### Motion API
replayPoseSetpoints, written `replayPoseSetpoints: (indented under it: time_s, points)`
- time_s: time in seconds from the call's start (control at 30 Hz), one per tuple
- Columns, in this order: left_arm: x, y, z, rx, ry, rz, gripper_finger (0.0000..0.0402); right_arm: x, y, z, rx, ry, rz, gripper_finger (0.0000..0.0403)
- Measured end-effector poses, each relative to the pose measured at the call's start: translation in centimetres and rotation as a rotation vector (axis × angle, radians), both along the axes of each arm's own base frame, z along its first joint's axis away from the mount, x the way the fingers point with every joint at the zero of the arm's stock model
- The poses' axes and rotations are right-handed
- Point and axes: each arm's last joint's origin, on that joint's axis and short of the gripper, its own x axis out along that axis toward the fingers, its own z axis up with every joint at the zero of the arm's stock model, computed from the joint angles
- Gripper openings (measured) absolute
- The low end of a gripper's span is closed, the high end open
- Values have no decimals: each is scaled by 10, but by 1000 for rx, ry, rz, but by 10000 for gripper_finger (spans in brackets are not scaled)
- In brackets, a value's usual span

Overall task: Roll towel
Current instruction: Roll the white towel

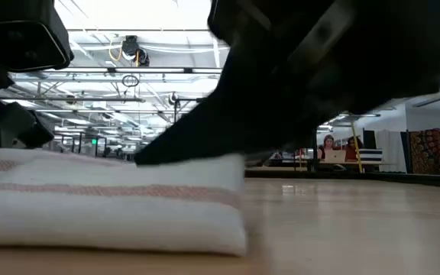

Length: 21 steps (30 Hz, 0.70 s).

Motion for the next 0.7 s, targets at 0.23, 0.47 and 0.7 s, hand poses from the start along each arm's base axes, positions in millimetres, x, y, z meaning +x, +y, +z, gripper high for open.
replayPoseSetpoints:
  time_s: [0.23, 0.47, 0.7]
  points:
    - [-5, 5, 11, 50, -7, -30, 131, 6, -13, -11, -9, 31, -34, 0]
    - [-10, 9, 24, 52, -2, -74, 221, 8, -17, -12, -11, 38, -39, 0]
    - [-24, 23, 46, 165, -5, -68, 322, 8, -18, -12, -18, 40, -38, 0]
